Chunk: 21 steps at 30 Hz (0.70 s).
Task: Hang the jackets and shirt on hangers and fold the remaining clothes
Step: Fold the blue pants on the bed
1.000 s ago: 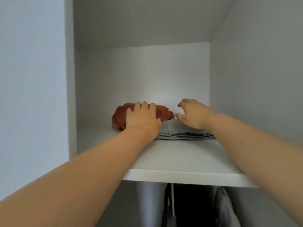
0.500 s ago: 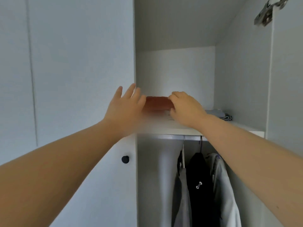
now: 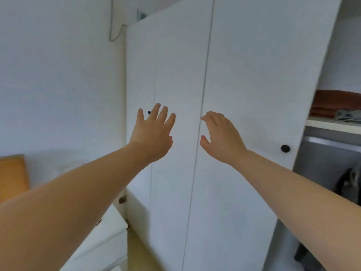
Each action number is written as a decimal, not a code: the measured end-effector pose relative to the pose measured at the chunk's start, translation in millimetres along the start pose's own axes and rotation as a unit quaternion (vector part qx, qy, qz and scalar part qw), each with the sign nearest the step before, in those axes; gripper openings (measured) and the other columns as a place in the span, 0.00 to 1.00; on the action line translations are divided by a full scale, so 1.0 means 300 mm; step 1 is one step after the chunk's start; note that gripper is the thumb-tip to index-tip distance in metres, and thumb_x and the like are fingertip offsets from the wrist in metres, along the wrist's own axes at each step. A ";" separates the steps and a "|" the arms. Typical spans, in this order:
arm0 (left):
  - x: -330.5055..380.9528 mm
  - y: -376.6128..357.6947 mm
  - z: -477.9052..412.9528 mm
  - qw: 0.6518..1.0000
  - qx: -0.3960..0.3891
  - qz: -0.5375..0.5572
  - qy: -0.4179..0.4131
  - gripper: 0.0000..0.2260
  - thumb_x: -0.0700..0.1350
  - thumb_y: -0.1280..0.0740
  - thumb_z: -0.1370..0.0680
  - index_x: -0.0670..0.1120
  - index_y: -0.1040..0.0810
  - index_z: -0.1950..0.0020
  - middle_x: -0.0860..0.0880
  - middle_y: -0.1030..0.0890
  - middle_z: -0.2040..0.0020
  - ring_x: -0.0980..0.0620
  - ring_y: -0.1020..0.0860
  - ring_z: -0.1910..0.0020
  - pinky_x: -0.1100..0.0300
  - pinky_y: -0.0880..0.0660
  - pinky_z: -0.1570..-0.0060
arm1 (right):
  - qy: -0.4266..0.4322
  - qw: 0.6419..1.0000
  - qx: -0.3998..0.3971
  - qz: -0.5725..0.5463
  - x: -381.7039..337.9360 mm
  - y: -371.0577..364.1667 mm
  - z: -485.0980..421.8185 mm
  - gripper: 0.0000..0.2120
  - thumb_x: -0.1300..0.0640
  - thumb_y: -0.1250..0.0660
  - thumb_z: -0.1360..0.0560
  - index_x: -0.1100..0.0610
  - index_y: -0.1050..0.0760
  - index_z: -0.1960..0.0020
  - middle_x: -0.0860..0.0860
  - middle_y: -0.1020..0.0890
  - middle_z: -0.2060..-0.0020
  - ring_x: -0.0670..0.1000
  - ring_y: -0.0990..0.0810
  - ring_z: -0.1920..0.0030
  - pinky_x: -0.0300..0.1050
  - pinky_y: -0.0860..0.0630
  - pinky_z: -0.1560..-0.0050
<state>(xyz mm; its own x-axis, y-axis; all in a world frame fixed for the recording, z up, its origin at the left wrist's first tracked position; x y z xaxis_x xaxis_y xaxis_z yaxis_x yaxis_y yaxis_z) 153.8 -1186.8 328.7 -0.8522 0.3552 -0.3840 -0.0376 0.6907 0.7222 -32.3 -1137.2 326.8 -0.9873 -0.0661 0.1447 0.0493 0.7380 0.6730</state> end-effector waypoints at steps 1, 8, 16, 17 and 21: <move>-0.066 -0.037 0.071 1.000 -0.021 -0.006 0.018 0.28 0.55 0.50 0.18 0.47 0.56 0.22 0.45 0.53 0.22 0.44 0.56 0.23 0.39 0.48 0.29 | 0.012 1.000 -0.015 -0.020 -0.091 -0.049 -0.011 0.24 0.56 0.38 0.24 0.62 0.34 0.30 0.56 0.32 0.31 0.56 0.35 0.30 0.48 0.38 0.33; -0.505 -0.235 0.638 0.968 -0.177 -0.038 0.175 0.30 0.56 0.50 0.18 0.47 0.59 0.22 0.44 0.55 0.21 0.43 0.57 0.23 0.41 0.50 0.27 | 0.130 0.972 -0.095 -0.168 -0.800 -0.296 -0.017 0.25 0.55 0.39 0.23 0.61 0.37 0.29 0.55 0.34 0.31 0.55 0.37 0.30 0.46 0.42 0.32; -0.681 -0.237 1.376 0.875 -0.304 -0.036 0.375 0.30 0.54 0.47 0.18 0.48 0.59 0.22 0.45 0.58 0.21 0.44 0.58 0.23 0.43 0.52 0.26 | 0.303 0.892 -0.171 -0.287 -1.528 -0.378 0.208 0.25 0.57 0.35 0.26 0.64 0.34 0.32 0.60 0.31 0.34 0.61 0.33 0.34 0.54 0.37 0.34; -0.679 -0.230 1.472 0.860 -0.314 -0.038 0.400 0.30 0.54 0.47 0.18 0.47 0.59 0.22 0.45 0.58 0.21 0.44 0.58 0.23 0.42 0.52 0.26 | 0.317 0.880 -0.181 -0.303 -1.600 -0.376 0.255 0.26 0.56 0.34 0.26 0.65 0.34 0.32 0.61 0.31 0.34 0.61 0.33 0.34 0.54 0.37 0.34; -0.615 -0.175 1.803 0.806 -0.325 -0.024 0.495 0.30 0.53 0.46 0.18 0.48 0.58 0.22 0.45 0.58 0.21 0.44 0.58 0.23 0.43 0.54 0.26 | 0.368 0.833 -0.229 -0.345 -1.832 -0.386 0.470 0.28 0.54 0.34 0.25 0.65 0.36 0.30 0.60 0.33 0.32 0.61 0.34 0.33 0.53 0.38 0.33</move>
<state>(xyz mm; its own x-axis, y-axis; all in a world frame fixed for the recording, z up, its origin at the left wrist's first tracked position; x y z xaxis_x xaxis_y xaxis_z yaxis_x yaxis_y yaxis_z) 595.2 -947.8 50.3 -0.8283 -0.5603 -0.0057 -0.0738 0.0990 0.9923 483.3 -1091.5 67.1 -0.4527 -0.8862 -0.0984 -0.2713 0.0318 0.9620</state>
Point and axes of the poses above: each hand's wrist, its own z-axis away from the middle knuckle, its own y-axis out of the back of the hand, x = y × z, the point moved 2 cm from there along -z, towards the middle knuckle
